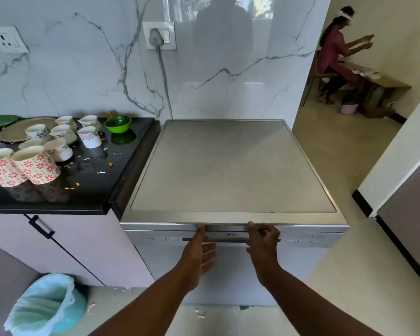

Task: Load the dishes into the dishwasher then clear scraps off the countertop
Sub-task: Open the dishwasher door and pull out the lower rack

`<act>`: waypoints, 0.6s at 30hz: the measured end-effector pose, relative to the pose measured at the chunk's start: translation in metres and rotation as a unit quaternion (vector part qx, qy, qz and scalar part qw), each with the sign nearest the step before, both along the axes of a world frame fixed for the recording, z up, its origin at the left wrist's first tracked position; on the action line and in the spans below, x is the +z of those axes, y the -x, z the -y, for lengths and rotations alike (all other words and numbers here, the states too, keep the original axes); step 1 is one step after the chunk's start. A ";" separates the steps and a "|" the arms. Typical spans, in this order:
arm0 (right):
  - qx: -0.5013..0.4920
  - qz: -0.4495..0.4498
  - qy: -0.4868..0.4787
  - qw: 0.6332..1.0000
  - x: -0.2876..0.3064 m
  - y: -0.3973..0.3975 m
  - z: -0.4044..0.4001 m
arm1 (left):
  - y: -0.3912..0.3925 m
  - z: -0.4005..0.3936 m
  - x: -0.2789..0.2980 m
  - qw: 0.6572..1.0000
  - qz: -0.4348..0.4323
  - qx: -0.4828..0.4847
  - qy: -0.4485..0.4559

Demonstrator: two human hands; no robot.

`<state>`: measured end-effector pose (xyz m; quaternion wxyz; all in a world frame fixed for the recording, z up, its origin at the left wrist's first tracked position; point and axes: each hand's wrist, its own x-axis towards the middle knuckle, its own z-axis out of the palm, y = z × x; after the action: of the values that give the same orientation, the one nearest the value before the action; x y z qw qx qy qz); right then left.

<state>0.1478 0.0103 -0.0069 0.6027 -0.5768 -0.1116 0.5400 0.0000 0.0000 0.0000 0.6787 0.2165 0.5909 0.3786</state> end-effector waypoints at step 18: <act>-0.013 -0.293 -0.005 0.956 -0.036 0.010 -0.014 | -0.023 -0.027 -0.041 0.961 0.213 0.176 0.024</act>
<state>0.1375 0.0245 -0.0427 0.6188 -0.3915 0.0745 0.6770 0.0230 0.0273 -0.0407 0.7168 0.0071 0.4700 0.5150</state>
